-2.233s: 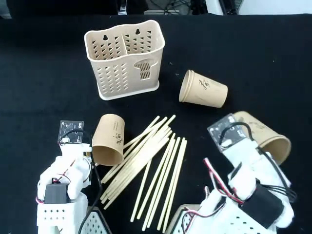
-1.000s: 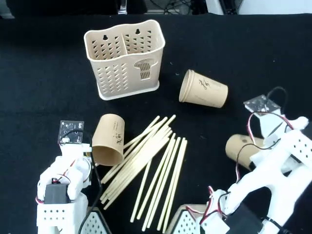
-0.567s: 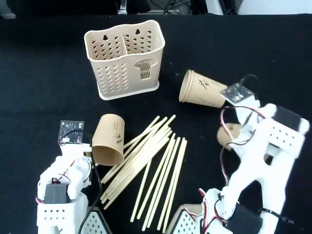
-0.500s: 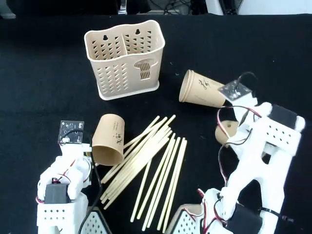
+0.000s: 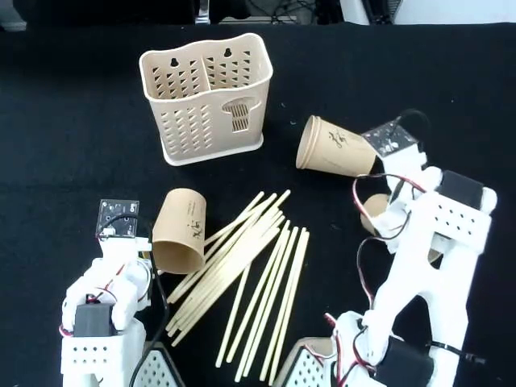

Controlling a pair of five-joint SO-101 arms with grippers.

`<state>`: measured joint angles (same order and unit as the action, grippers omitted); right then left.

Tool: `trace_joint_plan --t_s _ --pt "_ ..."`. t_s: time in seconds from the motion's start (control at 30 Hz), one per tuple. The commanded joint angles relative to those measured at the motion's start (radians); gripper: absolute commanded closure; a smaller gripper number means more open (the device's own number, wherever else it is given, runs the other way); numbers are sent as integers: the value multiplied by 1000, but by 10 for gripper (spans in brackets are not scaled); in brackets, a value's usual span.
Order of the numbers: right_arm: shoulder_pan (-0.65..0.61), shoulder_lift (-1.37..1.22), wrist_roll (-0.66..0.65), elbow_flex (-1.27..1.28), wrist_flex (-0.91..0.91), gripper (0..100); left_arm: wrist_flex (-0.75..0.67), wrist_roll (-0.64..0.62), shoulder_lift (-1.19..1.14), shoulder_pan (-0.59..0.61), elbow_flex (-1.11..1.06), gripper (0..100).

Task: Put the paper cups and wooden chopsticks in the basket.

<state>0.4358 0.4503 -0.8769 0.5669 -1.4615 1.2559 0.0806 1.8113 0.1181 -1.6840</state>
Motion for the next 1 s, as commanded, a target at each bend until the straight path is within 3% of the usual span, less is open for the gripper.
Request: trace_joint_plan --t_s 0.0,0.23,0.5,0.73,0.97 --pt "-46 4 14 -10 26 985 15 -8 8 -7 -15 967" --pt "-3 5 -8 -102 -34 987 15 -8 8 -7 -15 966" --pt "121 4 -213 -407 -305 987 15 -8 8 -7 -15 967" --pt "207 -7 -408 -268 -298 986 15 -8 8 -7 -15 967" --pt "207 -13 -417 -206 -298 986 15 -8 8 -7 -15 967"
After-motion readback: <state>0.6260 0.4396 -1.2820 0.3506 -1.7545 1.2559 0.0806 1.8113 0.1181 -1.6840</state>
